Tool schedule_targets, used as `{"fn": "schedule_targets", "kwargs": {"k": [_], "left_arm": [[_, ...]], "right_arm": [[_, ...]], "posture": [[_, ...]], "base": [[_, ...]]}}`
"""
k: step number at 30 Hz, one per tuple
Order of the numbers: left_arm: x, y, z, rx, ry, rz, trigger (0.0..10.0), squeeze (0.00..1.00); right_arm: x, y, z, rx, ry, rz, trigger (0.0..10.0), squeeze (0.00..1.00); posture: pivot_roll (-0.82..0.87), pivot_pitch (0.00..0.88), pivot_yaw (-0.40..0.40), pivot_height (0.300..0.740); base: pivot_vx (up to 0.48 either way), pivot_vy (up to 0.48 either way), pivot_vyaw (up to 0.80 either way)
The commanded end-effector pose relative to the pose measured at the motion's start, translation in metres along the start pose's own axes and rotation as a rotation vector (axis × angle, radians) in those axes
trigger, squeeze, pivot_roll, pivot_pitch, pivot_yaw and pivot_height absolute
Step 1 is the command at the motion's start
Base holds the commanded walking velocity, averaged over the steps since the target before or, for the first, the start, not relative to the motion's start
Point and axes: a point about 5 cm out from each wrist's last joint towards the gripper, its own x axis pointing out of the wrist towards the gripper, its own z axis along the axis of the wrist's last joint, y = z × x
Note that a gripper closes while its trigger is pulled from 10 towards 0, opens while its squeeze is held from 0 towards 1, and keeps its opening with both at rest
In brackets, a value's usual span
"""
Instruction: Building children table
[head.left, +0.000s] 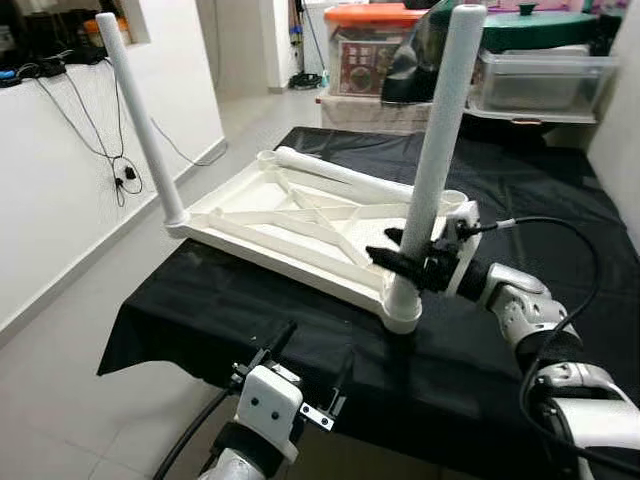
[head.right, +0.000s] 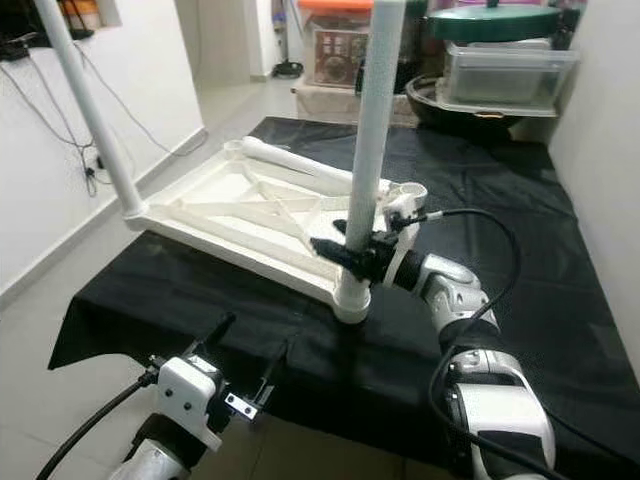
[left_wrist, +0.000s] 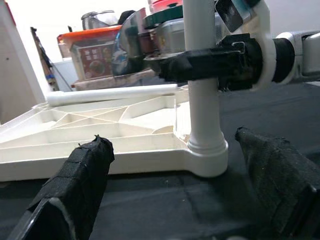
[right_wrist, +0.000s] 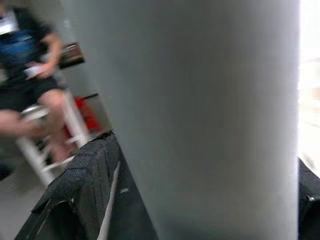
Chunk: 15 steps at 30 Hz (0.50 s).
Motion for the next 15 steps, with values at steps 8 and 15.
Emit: {"fn": "schedule_targets", "kwargs": {"k": [8, 15], "left_arm": [[-0.002, 0.001, -0.004, -0.005, 0.026, 0.003, 10.0, 0.00], [-0.002, 0.001, -0.004, -0.008, 0.028, 0.003, 10.0, 0.00]], "right_arm": [[0.019, 0.011, -0.008, -0.038, 0.045, 0.093, 0.0, 0.00], [0.023, 0.000, -0.009, -0.020, -0.045, -0.157, 0.0, 0.00]], "posture": [[0.04, 0.000, 0.012, 0.740], [0.04, 0.000, 0.014, 0.740]], "base": [[0.000, 0.000, 0.00], [0.000, 0.000, 0.00]]}}
